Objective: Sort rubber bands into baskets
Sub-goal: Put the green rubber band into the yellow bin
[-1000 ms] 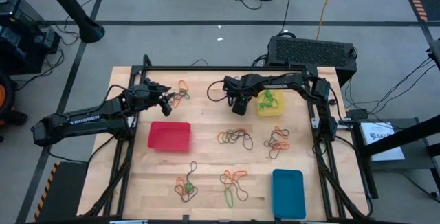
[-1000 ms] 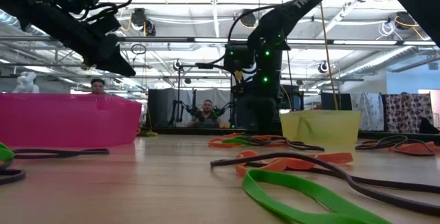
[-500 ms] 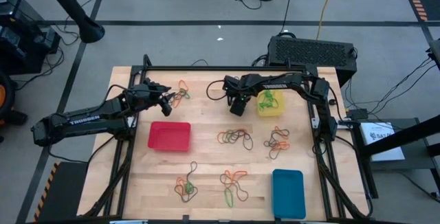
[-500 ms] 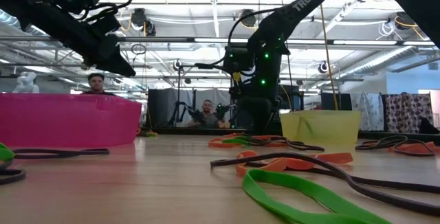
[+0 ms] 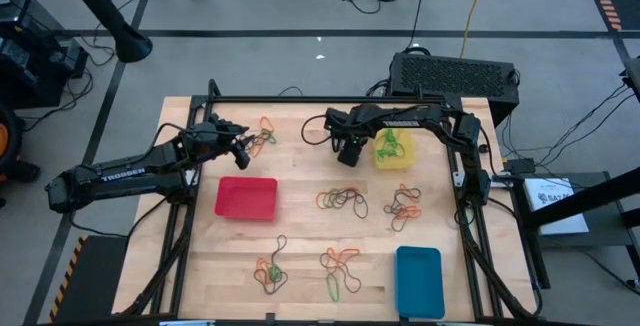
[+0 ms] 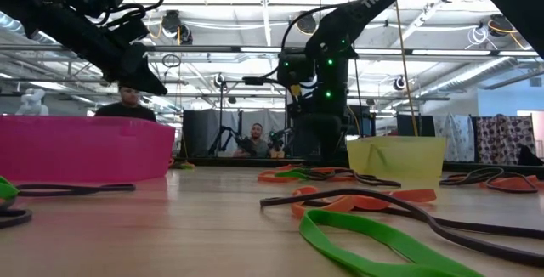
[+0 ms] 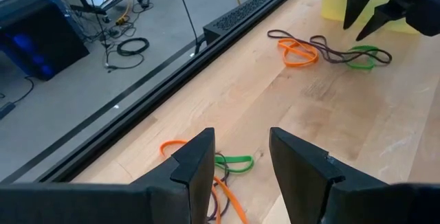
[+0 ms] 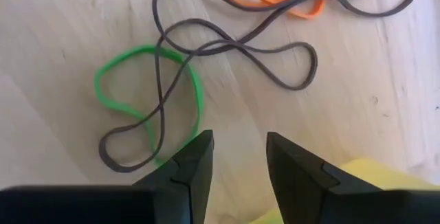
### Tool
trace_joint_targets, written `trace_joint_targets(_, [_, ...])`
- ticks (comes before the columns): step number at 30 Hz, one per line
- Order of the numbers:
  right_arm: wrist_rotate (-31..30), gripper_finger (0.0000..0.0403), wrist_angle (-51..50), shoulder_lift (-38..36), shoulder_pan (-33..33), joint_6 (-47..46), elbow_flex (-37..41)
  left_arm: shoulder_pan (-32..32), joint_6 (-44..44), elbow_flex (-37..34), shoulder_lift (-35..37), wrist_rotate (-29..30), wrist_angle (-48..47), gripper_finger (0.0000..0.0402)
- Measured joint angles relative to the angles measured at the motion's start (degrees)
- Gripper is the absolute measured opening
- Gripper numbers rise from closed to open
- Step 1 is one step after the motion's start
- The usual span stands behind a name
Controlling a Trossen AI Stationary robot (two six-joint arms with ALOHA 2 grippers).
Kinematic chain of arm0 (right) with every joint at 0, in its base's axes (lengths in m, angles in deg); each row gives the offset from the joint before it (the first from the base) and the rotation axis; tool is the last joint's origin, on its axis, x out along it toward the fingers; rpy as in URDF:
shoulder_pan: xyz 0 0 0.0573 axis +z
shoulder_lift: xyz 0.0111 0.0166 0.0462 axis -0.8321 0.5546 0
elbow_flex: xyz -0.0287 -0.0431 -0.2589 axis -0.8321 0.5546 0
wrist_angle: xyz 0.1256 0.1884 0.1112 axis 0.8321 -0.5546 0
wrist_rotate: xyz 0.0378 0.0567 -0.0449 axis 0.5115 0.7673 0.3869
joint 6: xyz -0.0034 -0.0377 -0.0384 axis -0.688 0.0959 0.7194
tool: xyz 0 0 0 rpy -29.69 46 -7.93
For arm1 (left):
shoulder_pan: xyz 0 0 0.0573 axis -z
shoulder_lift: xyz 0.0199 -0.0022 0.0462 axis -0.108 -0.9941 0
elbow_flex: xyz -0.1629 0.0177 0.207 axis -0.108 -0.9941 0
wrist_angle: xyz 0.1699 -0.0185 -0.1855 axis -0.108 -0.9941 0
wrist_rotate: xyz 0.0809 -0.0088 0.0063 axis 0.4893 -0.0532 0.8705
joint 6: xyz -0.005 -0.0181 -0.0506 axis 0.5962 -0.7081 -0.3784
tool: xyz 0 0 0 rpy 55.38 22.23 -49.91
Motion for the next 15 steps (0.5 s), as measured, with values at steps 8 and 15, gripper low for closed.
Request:
trace_joint_targets(8, [4.59, 0.0129, 0.19, 0.44, 0.41, -0.83, 0.04, 0.00, 0.03, 0.00, 0.01, 0.00, -0.55, 0.0148])
trace_joint_targets(15, [4.21, 0.0126, 2.99, 0.44, 0.74, -0.83, 1.94, -0.01, 0.05, 0.00, 0.00, 0.00, -0.55, 0.0148])
